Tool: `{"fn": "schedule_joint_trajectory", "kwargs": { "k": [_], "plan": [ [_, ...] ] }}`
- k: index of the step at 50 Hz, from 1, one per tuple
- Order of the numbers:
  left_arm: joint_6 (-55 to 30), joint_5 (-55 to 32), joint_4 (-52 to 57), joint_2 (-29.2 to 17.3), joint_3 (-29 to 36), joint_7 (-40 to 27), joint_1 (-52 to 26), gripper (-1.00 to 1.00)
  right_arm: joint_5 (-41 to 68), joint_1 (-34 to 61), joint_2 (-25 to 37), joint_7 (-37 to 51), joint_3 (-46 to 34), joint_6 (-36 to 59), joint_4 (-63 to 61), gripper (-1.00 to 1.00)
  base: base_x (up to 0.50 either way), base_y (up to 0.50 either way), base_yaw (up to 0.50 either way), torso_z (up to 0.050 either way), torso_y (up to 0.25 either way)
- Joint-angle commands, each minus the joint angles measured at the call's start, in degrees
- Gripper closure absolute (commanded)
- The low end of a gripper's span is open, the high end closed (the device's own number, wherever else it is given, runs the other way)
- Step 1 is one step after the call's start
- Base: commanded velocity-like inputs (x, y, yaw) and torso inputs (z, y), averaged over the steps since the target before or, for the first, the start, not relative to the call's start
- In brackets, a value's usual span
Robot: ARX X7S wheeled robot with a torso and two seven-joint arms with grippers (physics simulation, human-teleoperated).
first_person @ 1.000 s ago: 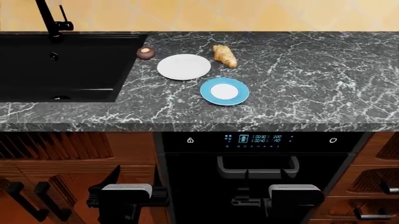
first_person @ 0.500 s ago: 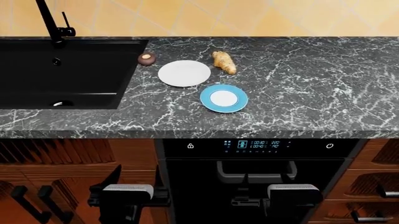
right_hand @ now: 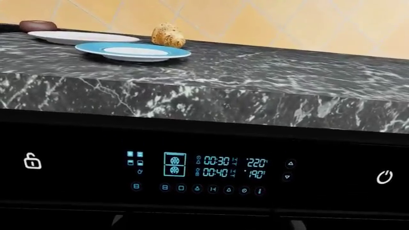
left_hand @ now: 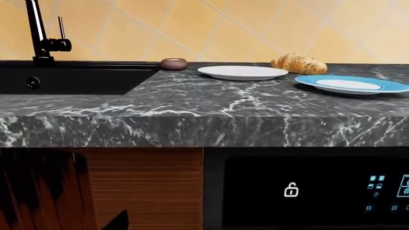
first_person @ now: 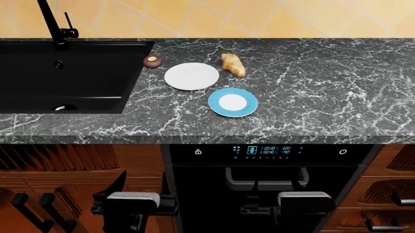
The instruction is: Place the pastries on the plates.
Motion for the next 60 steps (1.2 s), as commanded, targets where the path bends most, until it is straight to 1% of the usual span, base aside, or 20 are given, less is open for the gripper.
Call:
{"fn": "schedule_joint_trajectory", "kwargs": {
  "k": [1,8,11,12,13,18,22,24,27,31,34,40,41,42,43,50,52,53,55,60],
  "plan": [
    [0.3,-1.8,0.8,-0.6,-0.7,-0.5,0.5,-1.00,0.6,0.1,0.4,0.4,-0.5,-0.2,0.2,-1.00,0.00,0.00,0.00,0.000,0.000],
    [-2.7,-1.7,2.9,-0.4,-0.4,-2.5,0.4,-1.00,5.2,-1.6,0.8,-1.4,0.7,-1.4,-3.3,-1.00,0.00,0.00,0.00,0.000,0.000],
    [-6.0,0.0,8.5,-2.4,-0.6,-4.0,1.4,-1.00,5.9,-1.7,3.5,-0.9,0.8,6.5,-11.8,-1.00,0.00,0.00,0.00,0.000,0.000],
    [-7.9,3.1,9.5,-2.9,0.4,-5.4,0.8,-1.00,8.6,-1.8,4.0,-1.5,1.9,9.5,-14.6,-1.00,0.00,0.00,0.00,0.000,0.000],
    [-10.2,-0.3,11.6,-3.0,-1.0,-4.6,1.0,-1.00,14.2,-1.0,4.9,-4.3,3.1,13.8,-16.2,-1.00,0.00,0.00,0.00,0.000,0.000],
    [-30.5,-11.4,28.5,-7.1,-5.1,-4.5,-2.6,-1.00,18.4,2.2,10.1,-3.2,5.5,25.8,-26.9,-1.00,0.00,0.00,0.00,0.000,0.000],
    [-43.4,-20.2,37.4,-9.9,-10.3,-5.8,-9.3,-1.00,24.4,9.1,14.0,-1.7,8.9,38.3,-34.7,-1.00,0.00,0.00,0.00,0.000,0.000],
    [-52.0,-27.2,39.9,-10.8,-13.8,-7.3,-14.9,-1.00,28.1,14.0,15.8,-1.6,10.9,44.2,-36.1,-1.00,0.00,0.00,0.00,0.000,0.000],
    [-64.0,-32.7,42.0,-13.6,-15.1,-10.1,-22.7,-1.00,33.1,20.8,16.9,-1.9,12.7,50.9,-35.0,-1.00,0.00,0.00,0.00,0.000,0.000],
    [-75.7,-41.7,38.9,-13.2,-19.2,-11.9,-35.3,-1.00,39.3,34.4,18.0,-0.5,12.8,62.6,-33.5,-1.00,0.00,0.00,0.00,0.000,0.000],
    [-76.7,-40.8,32.8,-14.1,-17.1,-11.0,-43.0,-1.00,42.0,42.5,17.2,-0.4,13.1,67.1,-29.9,-1.00,0.00,0.00,0.00,0.000,0.000],
    [-77.8,-39.2,20.3,-13.4,-12.9,-8.8,-55.1,-1.00,39.5,54.3,17.2,-1.8,9.3,68.2,-18.3,-1.00,0.00,0.00,0.00,0.000,0.000],
    [-77.0,-38.0,16.3,-13.6,-10.0,-6.9,-58.5,-1.00,39.5,58.2,16.1,-1.5,9.3,69.8,-13.8,-1.00,0.00,0.00,0.00,0.000,0.000],
    [-76.0,-37.2,14.4,-13.3,-8.9,-6.1,-59.8,-1.00,39.1,59.1,16.1,-2.7,8.7,68.3,-12.6,-1.00,0.00,0.00,0.00,0.000,0.000],
    [-73.5,-34.4,9.5,-14.3,-4.2,-2.9,-63.3,-1.00,36.9,62.7,16.3,-3.8,5.4,67.6,-8.3,-1.00,0.00,0.00,0.00,0.000,0.000],
    [-64.5,-26.9,-14.6,-9.8,2.4,2.5,-77.7,-1.00,30.0,78.6,12.6,-11.6,-2.3,58.8,17.1,-1.00,0.00,0.00,0.00,0.000,0.000],
    [-59.4,-22.7,-24.9,-8.6,8.3,7.5,-82.9,-1.00,26.7,84.4,10.7,-15.5,-5.8,53.8,28.1,-1.00,0.00,0.00,0.00,0.000,0.000],
    [-58.0,-22.1,-30.5,-7.3,7.9,7.8,-84.9,-1.00,25.6,86.1,10.1,-16.7,-6.8,51.7,31.9,-1.00,0.00,0.00,0.00,0.000,0.000],
    [-51.8,-18.1,-42.4,-5.3,11.8,11.3,-88.9,-1.00,23.4,90.1,8.4,-19.3,-8.2,46.5,42.3,-1.00,0.00,0.00,0.00,0.000,0.000],
    [-44.0,-15.1,-56.8,-2.3,12.7,11.8,-92.6,-1.00,19.0,95.5,5.1,-24.0,-10.9,34.1,63.1,-1.00,0.00,0.00,0.00,0.000,0.000]
  ]
}}
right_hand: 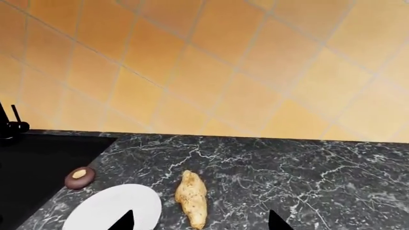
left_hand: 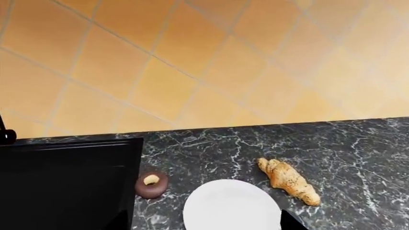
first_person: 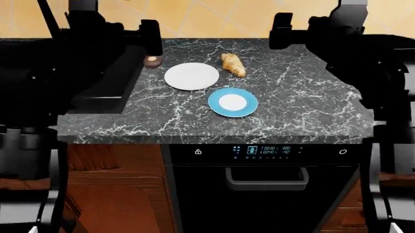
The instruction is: Place the pastries on the plates.
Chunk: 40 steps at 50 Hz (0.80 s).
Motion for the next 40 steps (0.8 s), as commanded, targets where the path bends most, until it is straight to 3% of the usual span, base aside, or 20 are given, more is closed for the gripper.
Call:
{"fn": "schedule_joint_trajectory", "kwargs": {
  "k": [1,4,8,18,28,40],
  "plan": [
    [15.6,9.3,-38.9,6.3,8.8,7.3,-17.7,-1.00,-9.0,19.7,-6.3,-11.0,-8.3,-19.2,42.5,-1.00,0.00,0.00,0.00,0.000,0.000],
    [19.9,10.0,-47.8,8.1,8.7,8.3,-21.2,-1.00,-11.1,20.6,-7.5,-13.5,-10.6,-22.4,45.9,-1.00,0.00,0.00,0.00,0.000,0.000],
    [23.3,11.3,-54.1,9.8,9.5,9.8,-22.9,-1.00,-11.3,18.2,-6.9,-13.0,-11.3,-20.7,40.5,-1.00,0.07,0.01,0.00,0.000,0.000],
    [23.2,12.7,-54.5,9.7,8.5,11.2,-22.5,-1.00,-11.1,15.6,-6.3,-12.7,-11.4,-20.4,38.3,-1.00,0.32,0.07,0.00,0.000,0.000],
    [23.8,14.0,-54.6,10.1,7.5,11.8,-20.5,-1.00,-9.0,10.3,-3.6,-10.7,-10.2,-15.0,27.2,-1.00,0.38,0.07,0.00,0.000,0.000],
    [24.5,15.7,-54.6,10.2,5.7,12.1,-18.9,-1.00,-8.1,8.9,-3.3,-11.1,-9.6,-15.5,26.5,-1.00,0.48,0.07,0.00,0.000,0.000]
  ]
}}
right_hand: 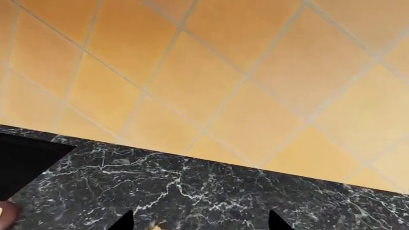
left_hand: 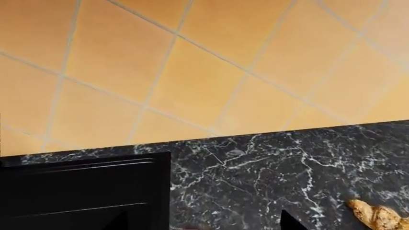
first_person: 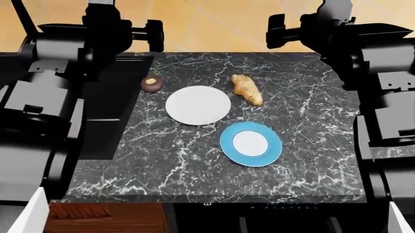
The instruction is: Place the pastries on the plates.
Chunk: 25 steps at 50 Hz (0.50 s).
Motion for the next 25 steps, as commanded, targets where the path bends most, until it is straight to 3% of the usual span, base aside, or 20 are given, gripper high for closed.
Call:
{"fn": "schedule_joint_trajectory", "kwargs": {
  "k": [1,25],
  "plan": [
    [1.2,1.9,-1.2,0.3,-1.2,0.5,1.0,-1.00,0.9,-2.2,0.8,0.0,0.5,0.6,-2.4,-1.00,0.50,0.07,0.00,0.000,0.000],
    [-0.4,3.2,-0.1,0.1,-1.8,1.3,2.0,-1.00,1.7,-1.9,0.8,-1.1,0.7,1.3,-1.3,-1.00,0.48,0.04,0.00,0.000,0.001]
  ]
}}
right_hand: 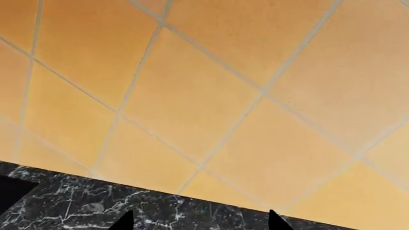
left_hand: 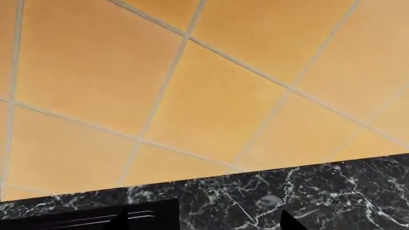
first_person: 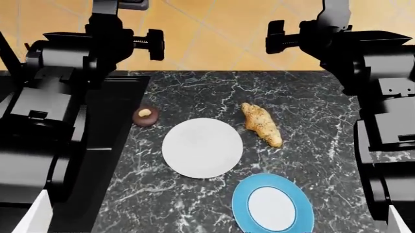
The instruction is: Place the pastries on the plates.
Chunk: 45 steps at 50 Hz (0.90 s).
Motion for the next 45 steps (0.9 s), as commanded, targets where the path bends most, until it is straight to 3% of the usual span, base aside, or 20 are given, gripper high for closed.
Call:
{"fn": "schedule_joint_trajectory", "kwargs": {
  "k": [1,15,19,23,25,27,34,45],
  "plan": [
    [-0.4,0.2,0.3,0.0,-0.5,0.1,0.3,-1.00,0.4,-0.3,0.2,-0.4,0.0,0.3,-0.3,-1.00,0.41,0.02,0.00,0.000,0.000],
    [-6.6,-0.9,6.8,-1.1,-0.8,-1.0,5.1,-1.00,1.0,1.0,-0.1,0.3,0.4,3.0,1.2,-1.00,0.22,0.01,0.00,0.000,0.001],
    [-16.3,-0.3,17.3,-2.8,1.7,-2.5,10.6,-1.00,0.9,1.0,-0.1,0.6,0.4,3.1,1.1,-1.00,0.00,0.00,0.00,0.000,0.000],
    [-32.1,-4.1,32.3,-5.4,0.2,-4.0,14.7,-1.00,0.7,0.8,0.0,0.9,0.3,2.6,0.7,-1.00,0.00,0.00,0.00,0.000,0.000],
    [-35.8,-5.8,33.4,-5.8,-1.2,-3.5,14.8,-1.00,0.8,0.8,0.0,0.9,0.3,2.7,0.8,-1.00,0.00,0.00,0.00,0.000,0.000],
    [-36.6,-6.8,32.8,-5.7,-4.5,-5.5,14.7,-1.00,0.8,0.8,0.0,0.8,0.3,2.8,0.9,-1.00,0.00,0.00,0.00,0.000,0.000],
    [-44.5,-9.6,37.3,-6.9,-6.9,-5.9,17.5,-1.00,1.1,1.0,-0.1,0.9,0.5,3.2,1.2,-1.00,0.00,0.00,0.00,0.000,0.000],
    [-49.1,-11.9,41.4,-7.9,-8.7,-6.5,20.0,-1.00,1.2,1.6,-0.2,1.0,0.3,4.5,2.1,-1.00,0.00,0.00,0.00,0.000,0.000]
  ]
}}
